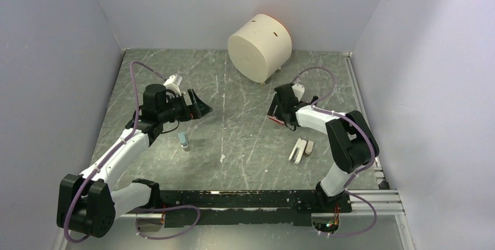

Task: Load the staples into the stapler

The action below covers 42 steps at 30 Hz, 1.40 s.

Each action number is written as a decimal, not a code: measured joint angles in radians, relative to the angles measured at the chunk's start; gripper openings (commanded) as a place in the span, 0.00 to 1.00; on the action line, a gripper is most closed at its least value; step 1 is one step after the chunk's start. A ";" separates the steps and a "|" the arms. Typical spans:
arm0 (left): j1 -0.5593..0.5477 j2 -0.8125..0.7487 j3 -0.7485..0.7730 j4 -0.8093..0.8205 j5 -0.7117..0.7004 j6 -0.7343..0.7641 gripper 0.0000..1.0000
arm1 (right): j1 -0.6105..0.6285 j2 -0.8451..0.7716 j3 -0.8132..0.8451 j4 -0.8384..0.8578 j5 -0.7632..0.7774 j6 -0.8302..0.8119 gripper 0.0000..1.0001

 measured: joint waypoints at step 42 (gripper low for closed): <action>0.000 0.230 0.063 -0.056 0.042 -0.064 0.91 | 0.140 0.063 0.188 0.017 -0.575 -1.015 0.79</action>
